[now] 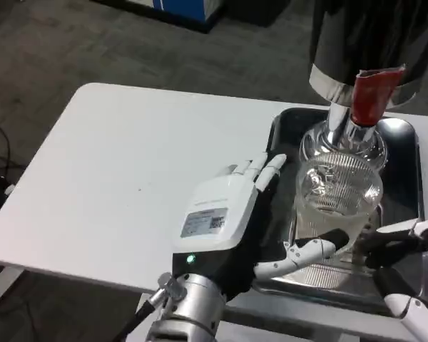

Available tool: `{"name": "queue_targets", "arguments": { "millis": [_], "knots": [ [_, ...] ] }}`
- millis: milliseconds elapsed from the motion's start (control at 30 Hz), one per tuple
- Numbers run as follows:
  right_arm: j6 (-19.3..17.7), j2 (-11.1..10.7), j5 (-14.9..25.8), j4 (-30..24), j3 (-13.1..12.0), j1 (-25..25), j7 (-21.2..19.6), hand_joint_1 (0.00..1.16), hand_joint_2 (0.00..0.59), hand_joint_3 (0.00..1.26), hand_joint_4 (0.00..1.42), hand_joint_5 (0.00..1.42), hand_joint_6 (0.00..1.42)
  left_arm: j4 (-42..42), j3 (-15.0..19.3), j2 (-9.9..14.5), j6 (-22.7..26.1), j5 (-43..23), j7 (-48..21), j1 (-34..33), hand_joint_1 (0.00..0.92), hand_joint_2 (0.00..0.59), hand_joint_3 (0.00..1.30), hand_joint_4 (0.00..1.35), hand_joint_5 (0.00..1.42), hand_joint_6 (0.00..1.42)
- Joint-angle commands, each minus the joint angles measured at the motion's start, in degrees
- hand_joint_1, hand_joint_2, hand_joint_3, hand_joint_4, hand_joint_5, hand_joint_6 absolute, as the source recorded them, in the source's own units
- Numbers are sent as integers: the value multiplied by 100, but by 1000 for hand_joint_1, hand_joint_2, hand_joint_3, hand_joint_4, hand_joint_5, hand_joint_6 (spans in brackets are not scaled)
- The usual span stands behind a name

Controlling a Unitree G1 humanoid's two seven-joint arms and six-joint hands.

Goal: Grasp the cup under the faucet to collect the drink, then remove the cup.

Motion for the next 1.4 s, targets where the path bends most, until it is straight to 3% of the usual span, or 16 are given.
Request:
{"name": "queue_targets", "arguments": {
  "millis": [33,567,767,967,1400],
  "knots": [
    [-70,47,63,-31,32,37,-3,414,390,562,589,558,385,-409,100,120,-20,11,-200,265,145,110,141,46,91,96],
    [-66,57,26,-47,77,32,-12,414,390,562,589,558,385,-1208,1021,162,-175,-1110,-894,-35,112,71,141,57,112,134],
    [-48,66,-10,-60,113,21,-18,414,390,562,589,558,385,-1201,1308,65,-557,-2023,-922,-280,103,57,139,66,135,178],
    [-30,65,-22,-39,113,6,-20,414,390,562,589,558,385,-1187,1708,-203,-689,-3132,-981,-787,99,43,176,139,186,208],
    [4,104,-98,-60,203,-27,-27,414,390,562,589,558,385,-853,1615,-303,-829,-3769,-1174,-1532,124,37,209,214,244,242]
  ]
}}
